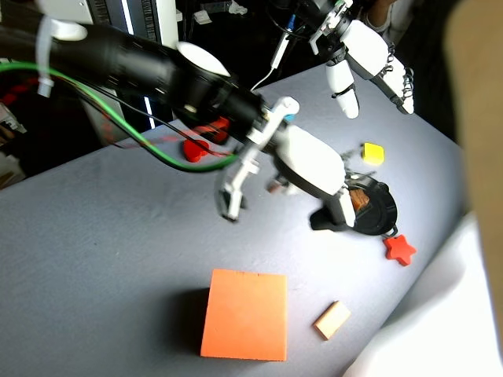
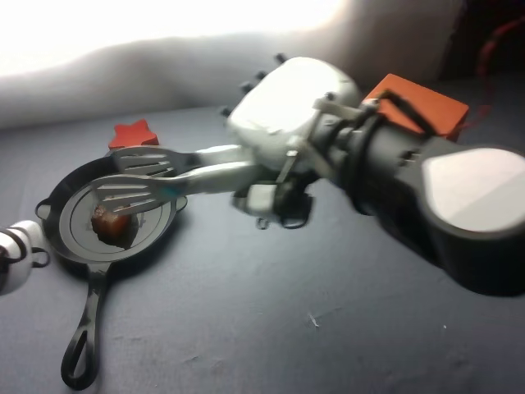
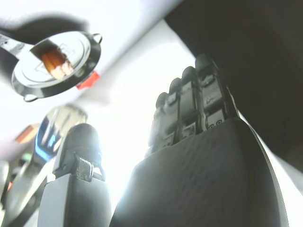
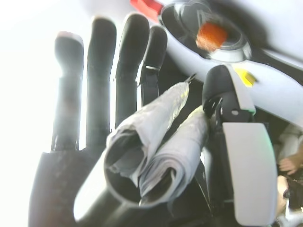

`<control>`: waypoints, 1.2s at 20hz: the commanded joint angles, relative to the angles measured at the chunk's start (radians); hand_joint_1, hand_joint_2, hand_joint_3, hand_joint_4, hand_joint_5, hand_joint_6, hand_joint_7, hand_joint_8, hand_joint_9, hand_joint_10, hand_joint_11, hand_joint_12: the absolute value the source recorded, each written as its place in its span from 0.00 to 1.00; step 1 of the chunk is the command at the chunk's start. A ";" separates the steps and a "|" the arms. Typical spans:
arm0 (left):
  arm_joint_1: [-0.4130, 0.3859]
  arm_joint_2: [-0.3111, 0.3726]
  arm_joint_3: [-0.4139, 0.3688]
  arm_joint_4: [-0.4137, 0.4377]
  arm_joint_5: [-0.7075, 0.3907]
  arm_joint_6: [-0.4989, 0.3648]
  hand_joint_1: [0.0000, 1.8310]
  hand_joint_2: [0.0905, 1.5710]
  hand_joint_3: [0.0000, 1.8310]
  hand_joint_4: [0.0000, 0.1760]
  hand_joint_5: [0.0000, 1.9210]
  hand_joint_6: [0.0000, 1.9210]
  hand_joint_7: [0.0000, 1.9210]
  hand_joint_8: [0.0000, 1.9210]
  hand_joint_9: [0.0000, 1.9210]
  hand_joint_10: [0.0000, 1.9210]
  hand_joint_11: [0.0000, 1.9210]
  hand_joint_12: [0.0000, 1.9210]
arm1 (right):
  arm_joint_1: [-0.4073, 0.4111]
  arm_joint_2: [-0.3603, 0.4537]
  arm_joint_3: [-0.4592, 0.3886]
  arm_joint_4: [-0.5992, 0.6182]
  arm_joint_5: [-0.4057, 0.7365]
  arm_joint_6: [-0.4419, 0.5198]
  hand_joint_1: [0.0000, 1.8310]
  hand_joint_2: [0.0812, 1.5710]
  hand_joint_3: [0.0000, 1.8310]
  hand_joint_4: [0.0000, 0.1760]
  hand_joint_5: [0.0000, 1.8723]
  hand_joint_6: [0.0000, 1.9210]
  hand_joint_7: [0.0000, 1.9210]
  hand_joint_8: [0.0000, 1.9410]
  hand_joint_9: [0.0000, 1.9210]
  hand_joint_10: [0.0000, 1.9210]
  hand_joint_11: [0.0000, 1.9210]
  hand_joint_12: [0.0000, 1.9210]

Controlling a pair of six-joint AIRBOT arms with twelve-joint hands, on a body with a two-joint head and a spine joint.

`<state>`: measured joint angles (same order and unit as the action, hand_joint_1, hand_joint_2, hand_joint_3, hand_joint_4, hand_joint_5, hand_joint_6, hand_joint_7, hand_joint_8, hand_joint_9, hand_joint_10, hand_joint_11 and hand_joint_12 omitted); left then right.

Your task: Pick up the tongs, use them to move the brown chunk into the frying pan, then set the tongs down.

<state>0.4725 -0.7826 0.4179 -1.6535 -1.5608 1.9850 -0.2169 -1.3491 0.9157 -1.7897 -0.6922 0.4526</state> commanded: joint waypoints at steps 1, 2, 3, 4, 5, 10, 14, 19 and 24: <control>-0.004 0.005 0.006 0.092 -0.026 0.000 0.15 0.83 0.00 0.18 0.02 0.00 0.05 0.00 0.05 0.00 0.00 0.19 | -0.001 0.011 -0.010 -0.071 -0.083 -0.002 0.19 0.89 0.00 0.00 0.38 0.47 0.45 0.56 0.40 0.72 0.32 0.94; -0.004 0.005 0.008 0.095 -0.011 0.000 0.15 0.83 0.00 0.18 0.02 0.00 0.05 0.00 0.05 0.00 0.00 0.19 | -0.013 0.025 -0.022 -0.073 -0.100 -0.003 0.19 0.89 0.00 0.00 0.38 0.47 0.45 0.56 0.40 0.72 0.32 0.94; -0.004 0.005 0.011 0.107 0.016 0.000 0.15 0.83 0.00 0.19 0.02 0.00 0.05 0.00 0.05 0.00 0.00 0.20 | -0.033 0.042 -0.035 -0.074 -0.121 0.001 0.18 0.89 0.00 0.00 0.37 0.48 0.45 0.56 0.40 0.72 0.32 0.95; -0.002 0.005 0.016 0.119 0.042 0.000 0.15 0.83 0.00 0.16 0.02 0.00 0.05 0.00 0.05 0.00 0.00 0.22 | -0.048 0.050 -0.040 -0.082 -0.131 0.005 0.18 0.89 0.00 0.00 0.37 0.48 0.45 0.56 0.40 0.71 0.32 0.94; -0.001 0.005 0.022 0.130 0.078 0.000 0.13 0.84 0.00 0.17 0.01 0.00 0.04 0.00 0.05 0.00 0.00 0.21 | -0.066 0.057 -0.043 -0.102 -0.137 0.022 0.18 0.89 0.00 0.00 0.38 0.48 0.45 0.55 0.40 0.71 0.32 0.94; 0.001 0.005 0.070 0.163 0.362 -0.032 0.11 0.84 0.00 0.15 0.01 0.00 0.04 0.00 0.05 0.00 0.00 0.19 | -0.167 0.045 -0.020 -0.237 -0.145 0.116 0.22 0.88 0.00 0.00 0.36 0.50 0.44 0.56 0.40 0.71 0.31 0.94; 0.002 0.005 0.094 0.189 0.466 -0.038 0.12 0.83 0.00 0.12 0.02 0.00 0.05 0.00 0.05 0.00 0.00 0.22 | -0.244 0.005 0.037 -0.303 -0.169 0.153 0.21 0.87 0.00 0.00 0.36 0.43 0.44 0.52 0.39 0.69 0.27 0.93; 0.003 0.003 0.101 0.184 0.540 -0.051 0.10 0.84 0.00 0.14 0.01 0.00 0.04 0.00 0.05 0.00 0.00 0.21 | -0.300 -0.013 0.063 -0.343 -0.173 0.188 0.12 0.79 0.00 0.00 0.15 0.23 0.24 0.12 0.16 0.33 0.01 0.75; 0.004 0.002 0.107 0.184 0.568 -0.060 0.07 0.85 0.00 0.13 0.01 0.00 0.02 0.00 0.02 0.00 0.00 0.12 | -0.324 -0.013 0.062 -0.345 -0.168 0.176 0.17 0.65 0.00 0.00 0.04 0.03 0.07 0.00 0.03 0.05 0.00 0.15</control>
<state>0.4801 -0.7826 0.5232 -1.5406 -0.9539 1.9305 -0.5419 -1.3663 0.9802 -2.0735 -0.8047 0.6353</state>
